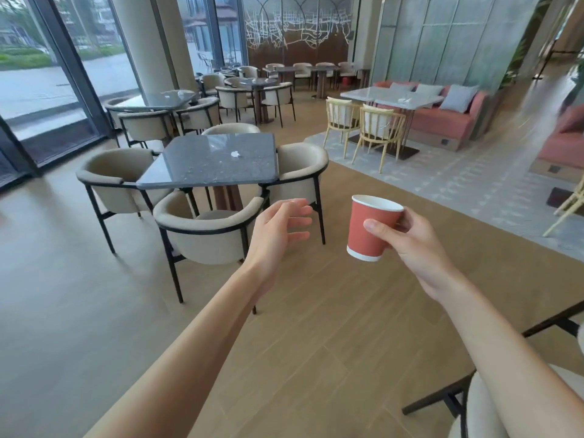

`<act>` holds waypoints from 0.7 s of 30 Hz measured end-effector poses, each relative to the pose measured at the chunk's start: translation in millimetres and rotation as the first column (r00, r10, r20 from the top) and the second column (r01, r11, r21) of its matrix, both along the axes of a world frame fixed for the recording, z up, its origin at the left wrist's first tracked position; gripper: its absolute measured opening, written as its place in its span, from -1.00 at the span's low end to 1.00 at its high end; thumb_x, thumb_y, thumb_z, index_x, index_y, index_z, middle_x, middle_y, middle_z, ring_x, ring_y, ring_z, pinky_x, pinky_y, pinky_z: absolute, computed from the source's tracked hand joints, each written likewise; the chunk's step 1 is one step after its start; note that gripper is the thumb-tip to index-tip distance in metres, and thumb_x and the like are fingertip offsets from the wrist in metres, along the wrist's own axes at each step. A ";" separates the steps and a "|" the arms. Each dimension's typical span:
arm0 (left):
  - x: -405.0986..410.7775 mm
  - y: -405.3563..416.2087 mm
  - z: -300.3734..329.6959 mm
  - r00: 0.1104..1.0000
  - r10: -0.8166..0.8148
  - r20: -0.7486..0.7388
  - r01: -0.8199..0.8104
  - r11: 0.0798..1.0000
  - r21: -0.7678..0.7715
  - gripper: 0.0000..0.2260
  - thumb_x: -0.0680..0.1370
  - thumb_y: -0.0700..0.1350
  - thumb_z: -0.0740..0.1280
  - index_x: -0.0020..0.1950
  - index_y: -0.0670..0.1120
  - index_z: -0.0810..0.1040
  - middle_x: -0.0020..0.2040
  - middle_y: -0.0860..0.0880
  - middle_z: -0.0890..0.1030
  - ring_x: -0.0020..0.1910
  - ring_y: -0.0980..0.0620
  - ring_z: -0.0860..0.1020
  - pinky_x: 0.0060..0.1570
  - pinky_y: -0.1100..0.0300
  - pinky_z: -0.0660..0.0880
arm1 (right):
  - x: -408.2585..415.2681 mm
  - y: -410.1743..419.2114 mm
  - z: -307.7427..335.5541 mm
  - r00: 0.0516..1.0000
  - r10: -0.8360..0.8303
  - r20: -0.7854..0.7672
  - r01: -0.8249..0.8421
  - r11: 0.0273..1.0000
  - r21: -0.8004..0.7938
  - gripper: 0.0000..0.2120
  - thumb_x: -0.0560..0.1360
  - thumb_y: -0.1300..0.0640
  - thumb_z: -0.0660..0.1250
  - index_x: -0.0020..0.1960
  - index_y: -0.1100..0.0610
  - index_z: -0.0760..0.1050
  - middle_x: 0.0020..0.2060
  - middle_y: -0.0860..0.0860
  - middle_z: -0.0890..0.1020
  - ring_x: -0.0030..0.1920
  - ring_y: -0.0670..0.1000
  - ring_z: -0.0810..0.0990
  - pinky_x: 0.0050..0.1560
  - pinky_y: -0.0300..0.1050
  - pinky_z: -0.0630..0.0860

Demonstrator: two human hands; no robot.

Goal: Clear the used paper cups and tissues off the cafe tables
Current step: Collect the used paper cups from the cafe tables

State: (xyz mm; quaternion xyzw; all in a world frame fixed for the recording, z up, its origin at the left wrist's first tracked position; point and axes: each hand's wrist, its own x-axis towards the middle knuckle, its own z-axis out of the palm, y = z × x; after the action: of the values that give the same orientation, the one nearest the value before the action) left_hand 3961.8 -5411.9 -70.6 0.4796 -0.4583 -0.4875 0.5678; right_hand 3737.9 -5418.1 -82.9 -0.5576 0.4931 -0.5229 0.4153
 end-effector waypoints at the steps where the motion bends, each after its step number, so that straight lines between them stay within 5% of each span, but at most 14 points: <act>1: -10.3 -22.5 -1.3 1.000 -0.009 -0.003 0.009 1.000 -0.010 -0.75 0.66 -0.14 0.20 0.16 -0.13 0.66 0.10 -0.09 0.71 0.12 -0.08 0.66 0.21 -0.14 0.58 | -9.9 -22.4 -1.8 1.000 -0.007 0.009 0.007 1.000 -0.008 -0.61 0.44 0.07 0.54 0.24 0.04 0.58 0.12 -0.04 0.70 0.18 -0.01 0.65 0.32 0.17 0.52; 21: -222.9 -425.1 -5.2 0.989 -0.118 0.089 0.117 0.993 0.016 -0.75 0.67 -0.17 0.19 0.20 -0.21 0.62 0.14 -0.19 0.68 0.17 -0.17 0.63 0.22 -0.18 0.57 | -202.2 -404.4 -13.7 0.997 -0.067 0.036 0.067 0.998 0.017 -0.58 0.41 0.06 0.57 0.23 0.05 0.56 0.09 -0.08 0.70 0.10 -0.13 0.67 0.15 -0.15 0.57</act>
State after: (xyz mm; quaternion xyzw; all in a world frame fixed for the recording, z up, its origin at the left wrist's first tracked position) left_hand 3738.8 -5837.0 -75.8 0.4764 -0.5081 -0.5004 0.5143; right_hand 3535.8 -5822.5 -96.6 -0.5280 0.5079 -0.5428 0.4106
